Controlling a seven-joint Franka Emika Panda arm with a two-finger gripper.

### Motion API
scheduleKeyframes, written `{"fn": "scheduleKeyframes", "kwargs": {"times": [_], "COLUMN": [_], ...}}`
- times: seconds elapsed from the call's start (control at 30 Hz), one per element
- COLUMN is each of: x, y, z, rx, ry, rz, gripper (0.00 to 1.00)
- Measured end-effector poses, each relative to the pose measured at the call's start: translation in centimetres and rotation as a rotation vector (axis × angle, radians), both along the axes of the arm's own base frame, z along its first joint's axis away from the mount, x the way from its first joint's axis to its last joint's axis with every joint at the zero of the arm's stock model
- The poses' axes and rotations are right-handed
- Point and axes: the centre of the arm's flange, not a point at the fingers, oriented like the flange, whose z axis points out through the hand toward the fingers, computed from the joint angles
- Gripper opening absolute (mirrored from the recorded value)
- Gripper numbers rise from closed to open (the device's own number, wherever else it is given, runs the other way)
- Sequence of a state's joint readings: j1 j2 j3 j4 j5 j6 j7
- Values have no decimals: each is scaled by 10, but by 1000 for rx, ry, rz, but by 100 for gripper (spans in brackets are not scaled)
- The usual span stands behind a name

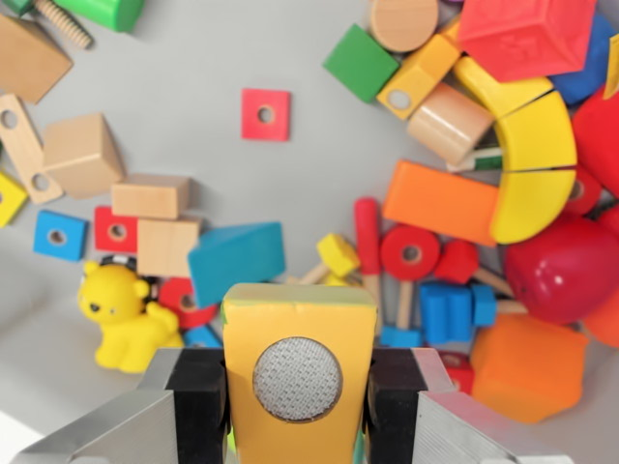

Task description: Pick an object from the bin

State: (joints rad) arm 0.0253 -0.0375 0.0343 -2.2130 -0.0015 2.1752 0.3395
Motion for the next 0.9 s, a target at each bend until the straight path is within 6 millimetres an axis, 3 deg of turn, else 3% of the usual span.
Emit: {"fn": "scheduleKeyframes", "kwargs": {"times": [0.43,0.9], "x": [0,1], "y": [0,0], "z": [23,25], "rx": [0,0], "ry": [0,0], "rz": [0,0], "gripper": [0,0]}}
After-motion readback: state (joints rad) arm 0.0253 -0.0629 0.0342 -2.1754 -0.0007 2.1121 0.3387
